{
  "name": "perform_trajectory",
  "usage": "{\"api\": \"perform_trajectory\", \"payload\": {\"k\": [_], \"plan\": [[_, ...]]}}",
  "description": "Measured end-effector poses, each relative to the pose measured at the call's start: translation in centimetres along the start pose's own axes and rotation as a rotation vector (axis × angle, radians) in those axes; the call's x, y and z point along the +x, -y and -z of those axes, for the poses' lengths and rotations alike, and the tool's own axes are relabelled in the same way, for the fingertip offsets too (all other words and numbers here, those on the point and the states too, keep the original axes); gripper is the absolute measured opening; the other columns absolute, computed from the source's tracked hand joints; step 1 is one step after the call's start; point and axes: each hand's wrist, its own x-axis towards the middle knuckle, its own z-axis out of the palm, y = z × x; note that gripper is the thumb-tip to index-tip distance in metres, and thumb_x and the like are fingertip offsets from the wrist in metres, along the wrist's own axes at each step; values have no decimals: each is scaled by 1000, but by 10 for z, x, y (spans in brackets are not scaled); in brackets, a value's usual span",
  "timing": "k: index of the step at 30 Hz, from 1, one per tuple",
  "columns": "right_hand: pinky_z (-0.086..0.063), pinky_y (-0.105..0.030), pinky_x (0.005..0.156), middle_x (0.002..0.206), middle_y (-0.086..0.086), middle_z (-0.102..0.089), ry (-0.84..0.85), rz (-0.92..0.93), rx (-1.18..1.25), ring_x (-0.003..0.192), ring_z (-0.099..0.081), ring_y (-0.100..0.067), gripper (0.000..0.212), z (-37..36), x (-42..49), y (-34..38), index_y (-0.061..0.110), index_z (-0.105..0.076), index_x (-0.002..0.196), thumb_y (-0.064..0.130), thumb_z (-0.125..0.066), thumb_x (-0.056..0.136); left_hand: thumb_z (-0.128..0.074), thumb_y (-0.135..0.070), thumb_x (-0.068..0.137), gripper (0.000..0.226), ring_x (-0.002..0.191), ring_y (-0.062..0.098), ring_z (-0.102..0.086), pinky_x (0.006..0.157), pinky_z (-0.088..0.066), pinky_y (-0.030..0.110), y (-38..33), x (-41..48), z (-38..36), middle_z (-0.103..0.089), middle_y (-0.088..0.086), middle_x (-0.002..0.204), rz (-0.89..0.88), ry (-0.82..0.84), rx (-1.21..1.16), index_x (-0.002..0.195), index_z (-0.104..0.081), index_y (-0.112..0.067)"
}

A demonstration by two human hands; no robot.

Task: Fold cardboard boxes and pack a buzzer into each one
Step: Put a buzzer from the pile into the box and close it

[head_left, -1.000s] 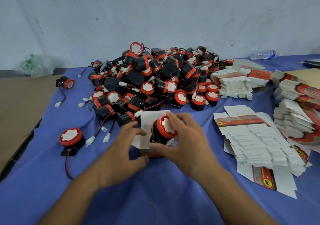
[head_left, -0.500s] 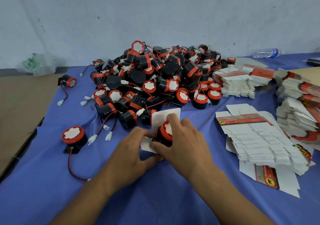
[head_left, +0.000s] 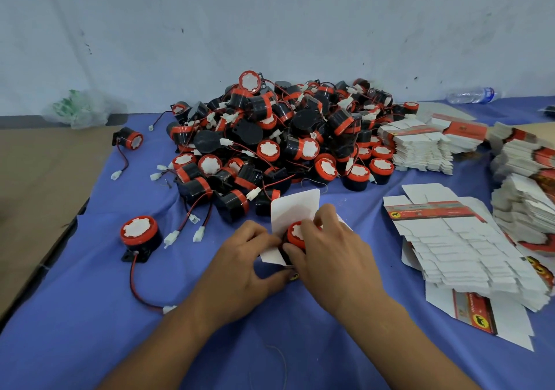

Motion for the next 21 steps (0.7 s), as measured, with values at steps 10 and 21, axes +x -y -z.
{"api": "perform_trajectory", "payload": {"k": [10,21], "plan": [[-46,-30,87,110,8,-64,143,326,405,100,-58,-13,27,18,-2,-53,24,-63,123,17,-58,97,-71,-45,81,33,87,3,-50,76,-39,9,3,-1,-1,-46,-9,98,46,-18,61,105,-70,-21],[-42,-40,83,89,2,-69,-105,278,285,89,-50,-24,12,-2,12,-60,13,-76,89,18,-67,95,-64,-40,85,50,98,-1,-47,80,-35,4,6,-2,-2,-41,-12,107,52,43,53,134,-58,-29]]}}
